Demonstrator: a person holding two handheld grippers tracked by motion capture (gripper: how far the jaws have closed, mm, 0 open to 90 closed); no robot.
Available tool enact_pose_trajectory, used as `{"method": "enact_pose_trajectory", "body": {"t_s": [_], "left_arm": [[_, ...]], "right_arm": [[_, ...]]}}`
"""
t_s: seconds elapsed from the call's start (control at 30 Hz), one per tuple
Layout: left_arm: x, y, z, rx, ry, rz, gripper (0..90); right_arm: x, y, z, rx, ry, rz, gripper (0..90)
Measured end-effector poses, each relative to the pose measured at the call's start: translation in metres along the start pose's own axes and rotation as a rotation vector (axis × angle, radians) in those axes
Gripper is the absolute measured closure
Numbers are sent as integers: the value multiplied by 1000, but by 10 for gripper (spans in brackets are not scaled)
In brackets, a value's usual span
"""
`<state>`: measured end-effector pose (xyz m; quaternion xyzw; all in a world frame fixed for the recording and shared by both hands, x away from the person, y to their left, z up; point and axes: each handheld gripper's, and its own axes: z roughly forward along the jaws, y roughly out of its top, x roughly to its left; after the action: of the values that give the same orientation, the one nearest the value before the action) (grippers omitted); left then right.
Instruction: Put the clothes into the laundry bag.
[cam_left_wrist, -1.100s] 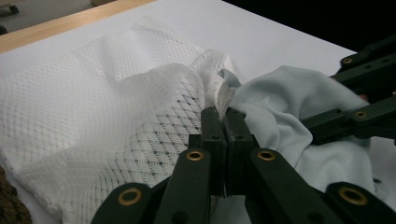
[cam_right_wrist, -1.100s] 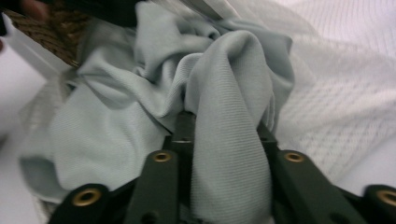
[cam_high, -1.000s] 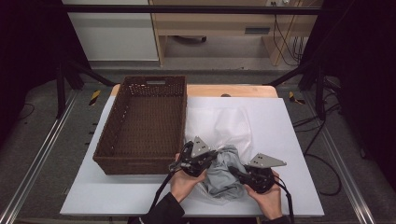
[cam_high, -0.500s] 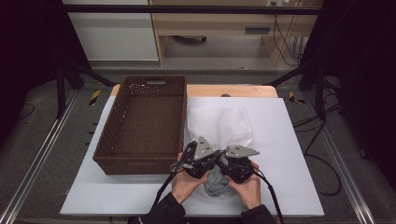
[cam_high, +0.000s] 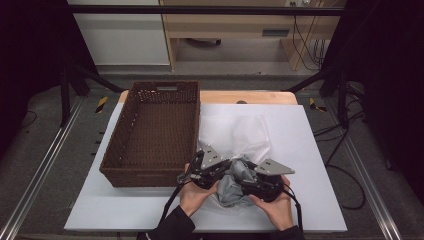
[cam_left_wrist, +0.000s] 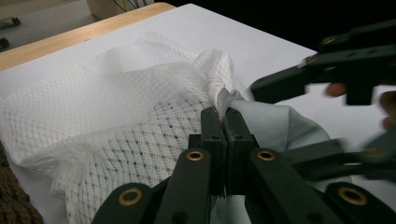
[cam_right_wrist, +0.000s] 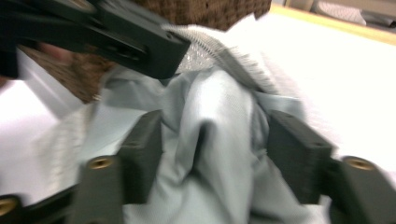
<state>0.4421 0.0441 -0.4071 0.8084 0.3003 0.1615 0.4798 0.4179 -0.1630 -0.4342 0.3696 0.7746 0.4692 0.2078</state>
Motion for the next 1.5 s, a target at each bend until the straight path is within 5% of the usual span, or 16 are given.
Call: {"method": "enact_pose_trajectory", "body": {"t_s": [0.13,0.23,0.37,0.47,0.57,0.67,0.9,1.07,1.2,1.33,1.5], "left_arm": [[0,0,1,-1,2,-2,889],[-1,0,2,0,-1,1,889],[-2,-1,3,6,-6,6,889],[-3,-2,4,11,-8,6,889],[-1,-4,5,14,-6,2,888],[1,-4,6,16,-4,-12,888],[0,5,-3,-4,9,-5,889],[-4,8,-9,-22,-3,17,889],[-6,7,-10,-28,-14,25,890],[-8,5,-11,-27,-23,28,889],[-7,-5,-2,1,-28,15,889]], "right_arm": [[-10,-8,-19,-8,-31,12,230],[-22,-20,-10,49,-61,57,199],[-30,-26,12,66,-7,92,204],[-34,-26,24,60,59,140,306],[-33,-26,24,58,104,145,550],[-28,-21,11,37,95,107,730],[7,-4,0,27,114,-55,754],[13,3,15,49,124,-59,755],[7,6,31,65,53,-14,755],[-7,4,46,75,-97,42,755],[-16,0,52,63,-129,75,727]]}}
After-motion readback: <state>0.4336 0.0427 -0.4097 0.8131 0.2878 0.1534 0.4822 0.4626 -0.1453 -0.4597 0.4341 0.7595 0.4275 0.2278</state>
